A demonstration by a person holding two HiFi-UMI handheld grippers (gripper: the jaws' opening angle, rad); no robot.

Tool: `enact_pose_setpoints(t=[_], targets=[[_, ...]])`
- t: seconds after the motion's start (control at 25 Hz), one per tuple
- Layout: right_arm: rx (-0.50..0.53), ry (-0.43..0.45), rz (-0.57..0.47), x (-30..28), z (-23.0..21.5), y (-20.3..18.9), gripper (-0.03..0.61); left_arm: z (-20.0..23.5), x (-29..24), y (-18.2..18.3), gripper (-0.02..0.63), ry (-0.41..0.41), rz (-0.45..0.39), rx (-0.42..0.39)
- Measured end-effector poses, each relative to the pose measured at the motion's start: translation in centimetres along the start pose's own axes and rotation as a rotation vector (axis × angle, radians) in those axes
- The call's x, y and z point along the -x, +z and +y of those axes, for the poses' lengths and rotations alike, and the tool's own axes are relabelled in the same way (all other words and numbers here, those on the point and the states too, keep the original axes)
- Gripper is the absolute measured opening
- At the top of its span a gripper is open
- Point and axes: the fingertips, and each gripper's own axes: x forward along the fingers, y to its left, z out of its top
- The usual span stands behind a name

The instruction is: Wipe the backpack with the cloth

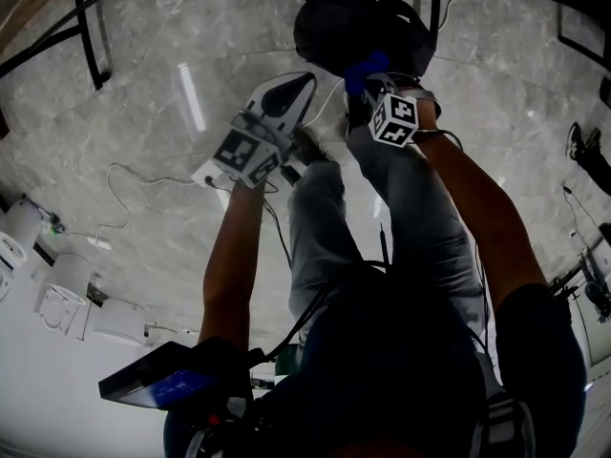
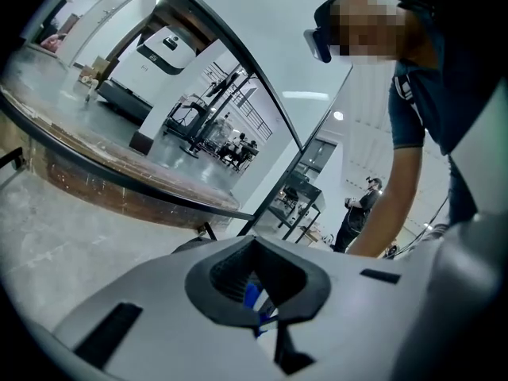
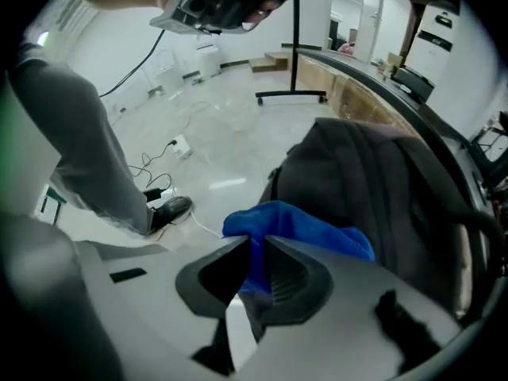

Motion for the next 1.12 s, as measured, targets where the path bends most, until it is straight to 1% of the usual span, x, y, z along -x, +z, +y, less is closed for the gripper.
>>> enact_pose_setpoints(t=[0.12, 0.24, 0.28, 0.36, 0.44, 0.52, 0.68, 0.8, 0.88, 0.96, 1.0, 1.04, 1.12], targets=[[0.058, 0.04, -0.041, -4.3, 0.8, 6.1, 0.055, 0.6, 1.1, -0.7, -0.008, 0.02, 0.009, 0.003], [0.039, 0.052, -0.061, -7.8, 0.9, 11.6, 0.055, 1.4, 2.3, -1.6, -0.008, 0.048, 0.019, 0.01], [0.023, 0.05, -0.051, -8.8, 0.8, 12.6, 0.055, 1.8, 2.6, -1.9, -0.008, 0.057, 0.021, 0.013], [-0.002, 0.034, -0.015, -10.4, 0.6, 13.3, 0.055, 2.4, 3.2, -2.5, -0.008, 0.073, 0.021, 0.02], [0.004, 0.025, 0.012, -11.0, 1.0, 12.4, 0.055, 2.8, 3.5, -3.1, -0.008, 0.086, 0.019, 0.023], [0.015, 0.037, 0.029, -10.9, 1.8, 10.3, 0.055, 3.0, 3.4, -3.9, -0.008, 0.095, 0.021, 0.0], [0.041, 0.037, 0.047, -9.1, 2.7, 5.0, 0.055, 4.3, 1.3, -7.3, -0.008, 0.124, 0.073, -0.121], [0.029, 0.031, 0.051, -6.9, 2.5, 1.2, 0.055, 4.7, -1.6, -8.8, -0.008, 0.096, 0.106, -0.198], [-0.03, 0.036, 0.049, -5.8, 1.8, -1.0, 0.055, 4.5, -3.6, -8.9, -0.008, 0.069, 0.116, -0.215], [-0.088, 0.041, 0.025, -5.0, 0.8, -1.7, 0.055, 4.1, -4.8, -9.4, -0.008, 0.064, 0.163, -0.183], [-0.105, 0.026, 0.013, -4.2, -0.1, -1.7, 0.055, 3.7, -5.5, -9.6, -0.008, 0.053, 0.17, -0.17], [-0.12, -0.004, -0.004, -2.9, -1.3, -1.2, 0.055, 3.4, -6.3, -9.2, -0.008, 0.031, 0.146, -0.18], [-0.137, -0.085, -0.072, -0.6, -3.6, 2.1, 0.055, 3.3, -6.7, -7.7, -0.008, -0.006, 0.074, -0.243]])
